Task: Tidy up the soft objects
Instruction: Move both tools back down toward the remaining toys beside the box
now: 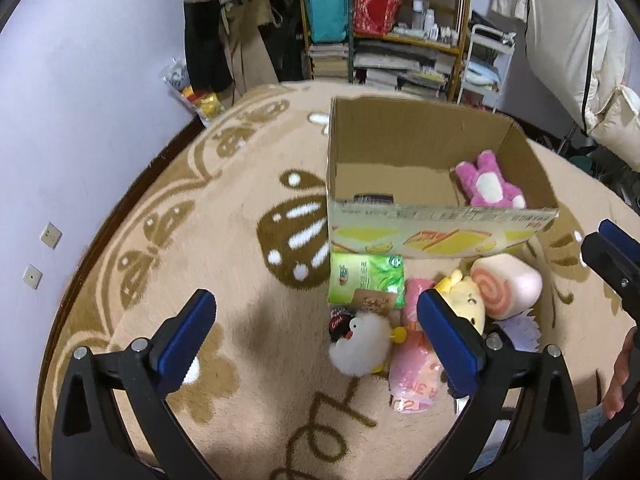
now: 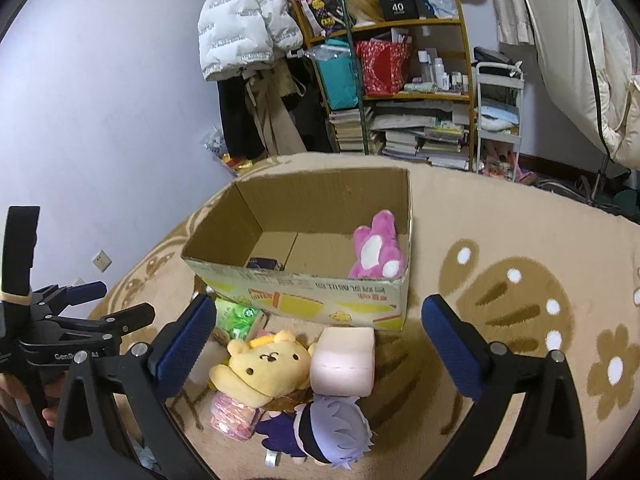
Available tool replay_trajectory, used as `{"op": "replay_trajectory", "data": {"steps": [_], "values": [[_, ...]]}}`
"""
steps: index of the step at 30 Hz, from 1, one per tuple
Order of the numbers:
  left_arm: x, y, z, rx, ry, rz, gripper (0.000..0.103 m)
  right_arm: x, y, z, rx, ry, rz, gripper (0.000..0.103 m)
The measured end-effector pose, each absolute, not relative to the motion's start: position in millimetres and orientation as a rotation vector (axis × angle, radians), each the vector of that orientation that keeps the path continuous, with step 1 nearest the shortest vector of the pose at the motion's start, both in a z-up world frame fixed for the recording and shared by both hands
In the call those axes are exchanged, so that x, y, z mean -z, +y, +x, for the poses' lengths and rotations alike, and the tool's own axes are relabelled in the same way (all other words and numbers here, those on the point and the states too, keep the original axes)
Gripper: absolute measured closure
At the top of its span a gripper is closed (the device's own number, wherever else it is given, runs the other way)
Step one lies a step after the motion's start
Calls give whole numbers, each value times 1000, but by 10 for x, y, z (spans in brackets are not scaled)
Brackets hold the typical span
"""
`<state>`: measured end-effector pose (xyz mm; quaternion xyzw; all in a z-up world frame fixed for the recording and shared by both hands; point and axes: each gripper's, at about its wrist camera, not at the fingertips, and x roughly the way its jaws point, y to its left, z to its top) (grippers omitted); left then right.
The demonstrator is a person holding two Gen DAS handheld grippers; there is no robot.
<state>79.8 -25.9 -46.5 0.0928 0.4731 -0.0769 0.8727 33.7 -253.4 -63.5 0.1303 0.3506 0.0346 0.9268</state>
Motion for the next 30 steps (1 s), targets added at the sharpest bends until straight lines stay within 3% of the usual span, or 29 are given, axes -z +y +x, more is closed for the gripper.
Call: {"op": "replay_trajectory", "data": {"steps": [30], "values": [[1365, -389, 1143, 181, 1284, 236, 3, 1452, -2618, 812, -28, 944, 319, 0]]}}
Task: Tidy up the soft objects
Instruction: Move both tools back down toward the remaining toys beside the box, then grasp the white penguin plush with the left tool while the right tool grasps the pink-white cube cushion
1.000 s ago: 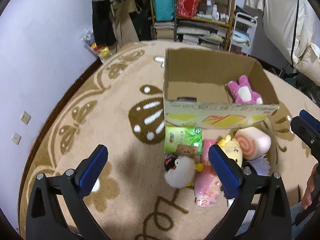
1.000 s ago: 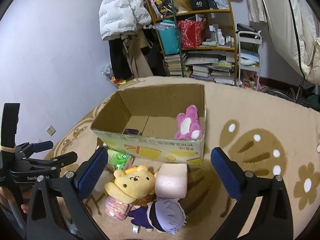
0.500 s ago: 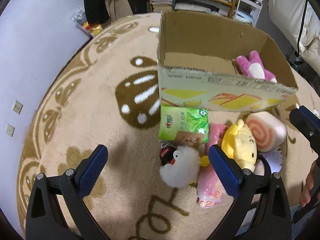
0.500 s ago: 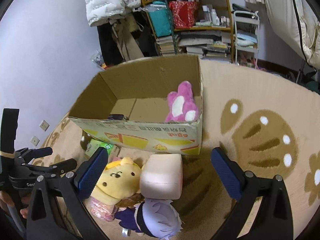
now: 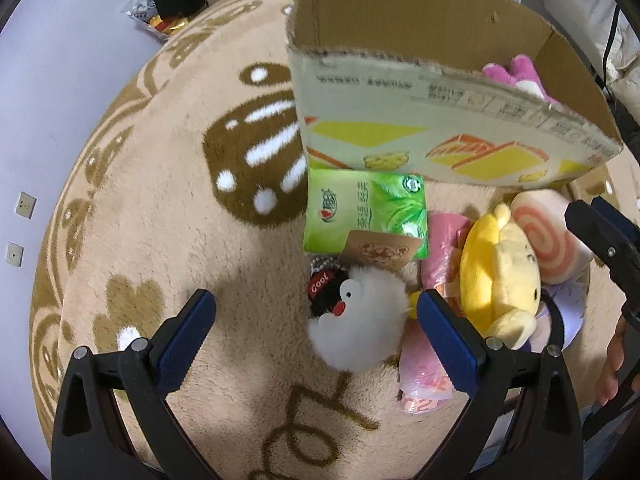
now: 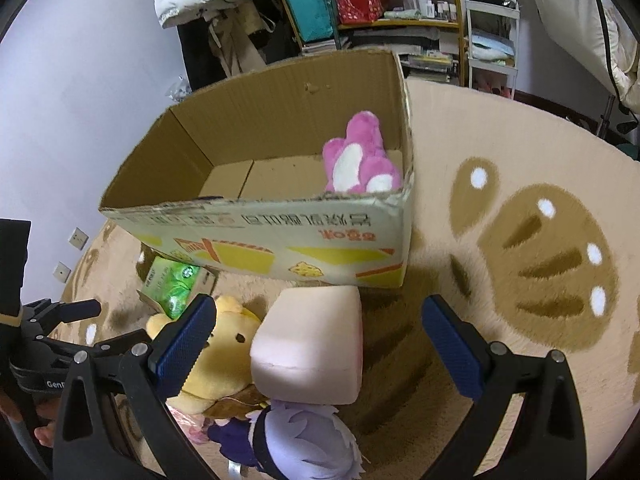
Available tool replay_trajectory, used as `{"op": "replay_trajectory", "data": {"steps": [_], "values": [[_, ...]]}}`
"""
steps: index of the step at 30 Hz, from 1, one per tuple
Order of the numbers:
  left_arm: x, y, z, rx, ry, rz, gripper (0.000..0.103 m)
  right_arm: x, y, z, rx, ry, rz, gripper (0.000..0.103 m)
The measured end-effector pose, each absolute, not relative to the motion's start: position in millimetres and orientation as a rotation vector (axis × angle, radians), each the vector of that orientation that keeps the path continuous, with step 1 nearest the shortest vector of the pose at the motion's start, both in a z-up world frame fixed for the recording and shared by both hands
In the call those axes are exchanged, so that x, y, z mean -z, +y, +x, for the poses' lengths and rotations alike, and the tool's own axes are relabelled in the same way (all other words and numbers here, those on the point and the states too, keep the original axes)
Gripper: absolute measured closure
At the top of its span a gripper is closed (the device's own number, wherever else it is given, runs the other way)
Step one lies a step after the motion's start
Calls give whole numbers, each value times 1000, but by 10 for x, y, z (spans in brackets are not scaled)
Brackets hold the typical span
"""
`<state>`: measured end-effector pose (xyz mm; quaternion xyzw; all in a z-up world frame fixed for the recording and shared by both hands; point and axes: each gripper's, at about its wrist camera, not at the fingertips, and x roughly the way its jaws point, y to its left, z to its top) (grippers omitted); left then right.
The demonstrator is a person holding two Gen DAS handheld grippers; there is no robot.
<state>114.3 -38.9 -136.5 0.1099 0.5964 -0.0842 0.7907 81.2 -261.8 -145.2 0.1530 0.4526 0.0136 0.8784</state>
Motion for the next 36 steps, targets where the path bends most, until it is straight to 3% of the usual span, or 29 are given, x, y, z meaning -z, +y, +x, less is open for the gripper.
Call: {"op": "replay_trajectory", "data": {"steps": [9, 10, 13, 17, 23, 36], "values": [[1560, -431, 1193, 217, 1335, 271, 4, 1597, -2606, 845, -36, 1007, 320, 0], [1577, -433, 1196, 221, 1341, 272, 9, 1617, -2601, 850, -44, 1015, 321, 0], [1647, -429, 1202, 227, 1374, 257, 27, 1691, -2579, 874, -61, 1058, 330, 13], [1680, -412, 1213, 252, 1395, 233, 46, 1756, -2558, 875, -92, 1091, 343, 40], [1668, -427, 1216, 268, 1395, 239, 64, 1753, -2548, 850, -90, 1089, 331, 48], [1543, -382, 1151, 247, 1362, 252, 68, 1681, -2555, 787, -85, 1066, 328, 51]]}}
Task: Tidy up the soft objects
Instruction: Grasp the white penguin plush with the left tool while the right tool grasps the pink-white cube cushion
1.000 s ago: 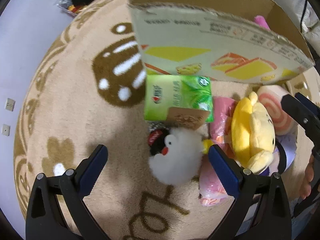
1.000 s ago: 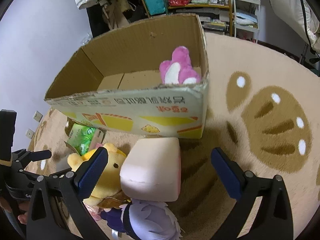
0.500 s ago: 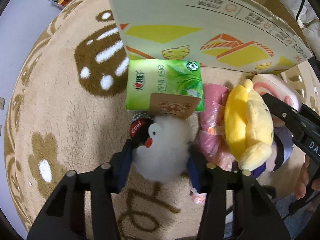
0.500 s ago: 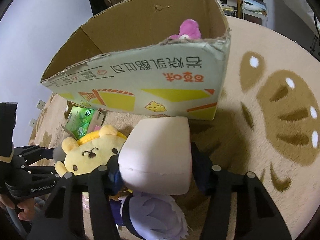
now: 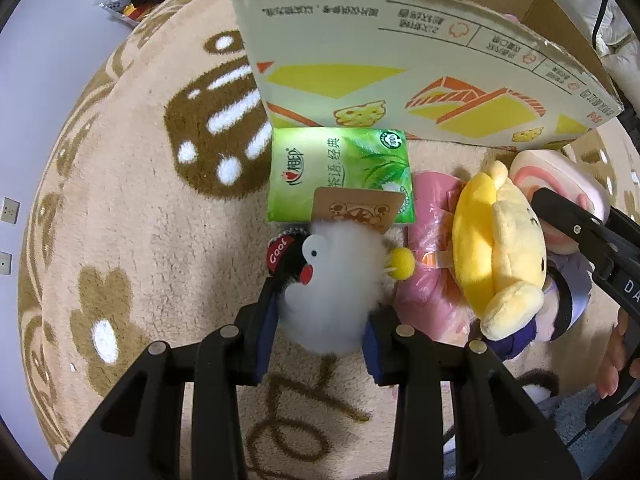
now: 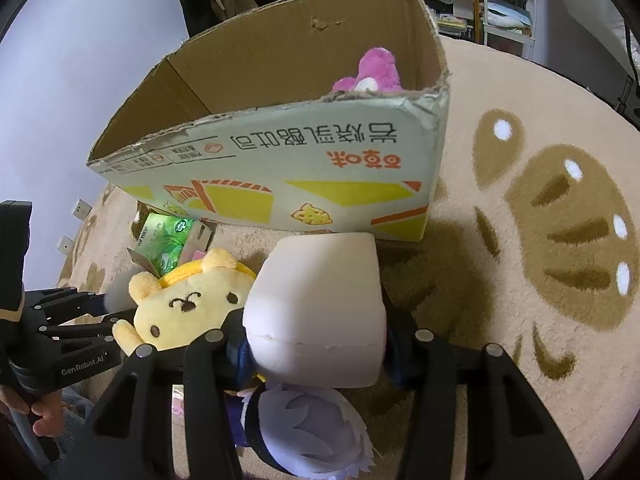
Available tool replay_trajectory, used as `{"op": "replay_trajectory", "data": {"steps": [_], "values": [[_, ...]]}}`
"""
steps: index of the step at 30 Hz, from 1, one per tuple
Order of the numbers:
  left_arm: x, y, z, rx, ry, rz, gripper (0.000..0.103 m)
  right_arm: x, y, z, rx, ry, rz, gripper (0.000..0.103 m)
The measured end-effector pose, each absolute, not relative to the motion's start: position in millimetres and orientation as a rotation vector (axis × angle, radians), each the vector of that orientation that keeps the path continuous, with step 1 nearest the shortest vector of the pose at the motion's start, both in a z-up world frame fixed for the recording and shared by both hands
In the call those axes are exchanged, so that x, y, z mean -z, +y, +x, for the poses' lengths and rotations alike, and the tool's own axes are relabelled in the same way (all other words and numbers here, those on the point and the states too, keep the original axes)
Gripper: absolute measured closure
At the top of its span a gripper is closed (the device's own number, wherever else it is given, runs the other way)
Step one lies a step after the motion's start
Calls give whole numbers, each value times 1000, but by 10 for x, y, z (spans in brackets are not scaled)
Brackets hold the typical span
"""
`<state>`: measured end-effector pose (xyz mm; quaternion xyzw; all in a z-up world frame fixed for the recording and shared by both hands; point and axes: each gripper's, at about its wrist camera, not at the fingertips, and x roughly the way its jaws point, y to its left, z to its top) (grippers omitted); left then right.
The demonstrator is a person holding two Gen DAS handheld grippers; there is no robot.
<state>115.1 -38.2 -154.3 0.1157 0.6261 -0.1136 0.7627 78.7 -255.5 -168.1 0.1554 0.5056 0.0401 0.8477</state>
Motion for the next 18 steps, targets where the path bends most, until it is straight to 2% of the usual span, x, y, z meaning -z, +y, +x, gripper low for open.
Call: {"op": "replay_trajectory", "data": {"steps": [18], "values": [[1132, -316, 872, 219, 1244, 198, 68, 1376, -2532, 595, -76, 959, 296, 51]]}}
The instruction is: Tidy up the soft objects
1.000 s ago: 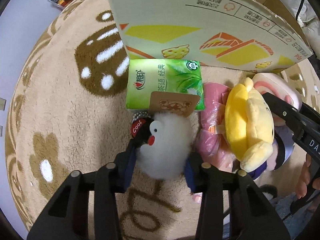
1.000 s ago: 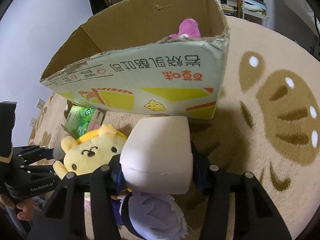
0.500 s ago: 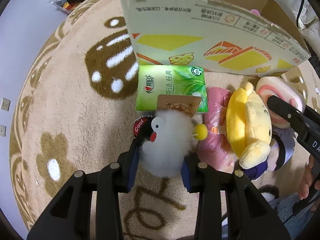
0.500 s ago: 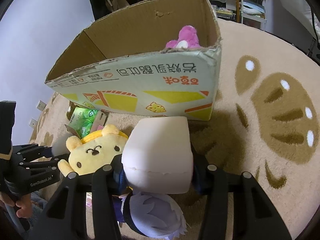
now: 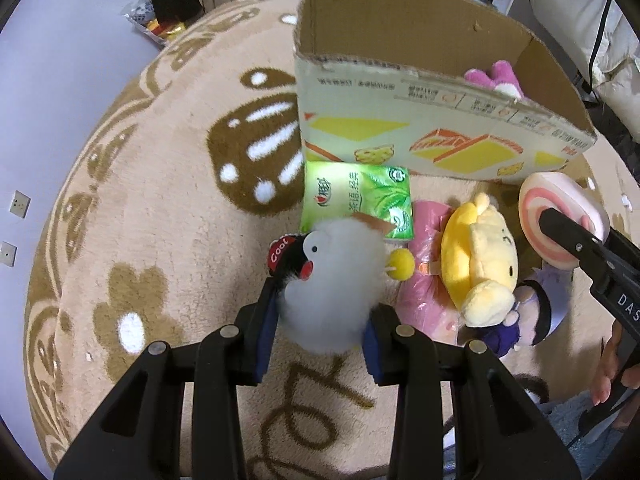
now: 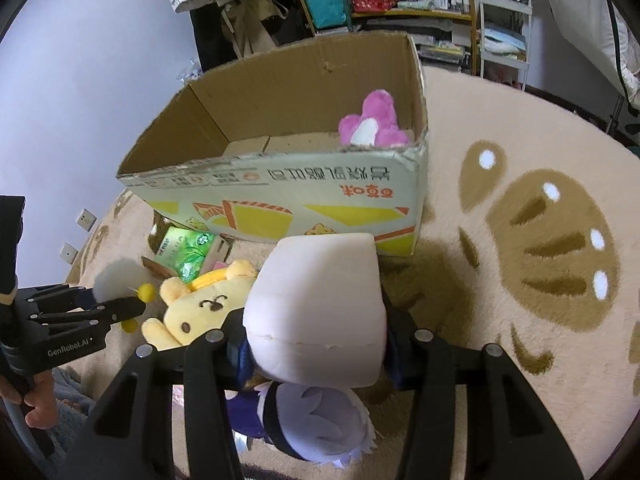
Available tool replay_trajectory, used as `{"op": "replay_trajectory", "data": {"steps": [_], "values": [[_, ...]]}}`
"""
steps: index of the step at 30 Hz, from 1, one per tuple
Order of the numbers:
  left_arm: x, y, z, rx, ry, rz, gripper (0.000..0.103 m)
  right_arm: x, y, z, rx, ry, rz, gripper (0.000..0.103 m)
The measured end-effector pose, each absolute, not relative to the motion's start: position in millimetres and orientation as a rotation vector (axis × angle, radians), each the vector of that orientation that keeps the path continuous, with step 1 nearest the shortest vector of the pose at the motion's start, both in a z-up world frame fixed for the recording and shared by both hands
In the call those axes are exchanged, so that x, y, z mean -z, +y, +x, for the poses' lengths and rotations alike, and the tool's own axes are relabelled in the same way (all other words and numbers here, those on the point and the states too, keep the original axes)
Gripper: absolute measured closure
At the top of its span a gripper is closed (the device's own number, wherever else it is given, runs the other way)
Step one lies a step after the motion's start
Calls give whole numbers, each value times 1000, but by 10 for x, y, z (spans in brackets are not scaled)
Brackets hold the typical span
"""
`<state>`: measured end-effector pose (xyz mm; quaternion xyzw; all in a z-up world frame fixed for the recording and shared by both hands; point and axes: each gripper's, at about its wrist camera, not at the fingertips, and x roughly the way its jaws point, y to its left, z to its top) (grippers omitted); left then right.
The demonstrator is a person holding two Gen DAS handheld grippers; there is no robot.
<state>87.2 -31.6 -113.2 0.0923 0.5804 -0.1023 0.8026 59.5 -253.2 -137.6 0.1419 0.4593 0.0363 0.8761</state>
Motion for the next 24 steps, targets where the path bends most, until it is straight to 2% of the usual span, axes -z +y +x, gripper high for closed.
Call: {"op": "replay_trajectory", "data": {"steps": [13, 24], "values": [[695, -202, 750, 212, 1049, 159, 68, 1023, -2518, 382, -63, 830, 269, 51], [145, -166, 534, 198, 747, 134, 68, 608, -2466, 136, -31, 640, 198, 51]]}}
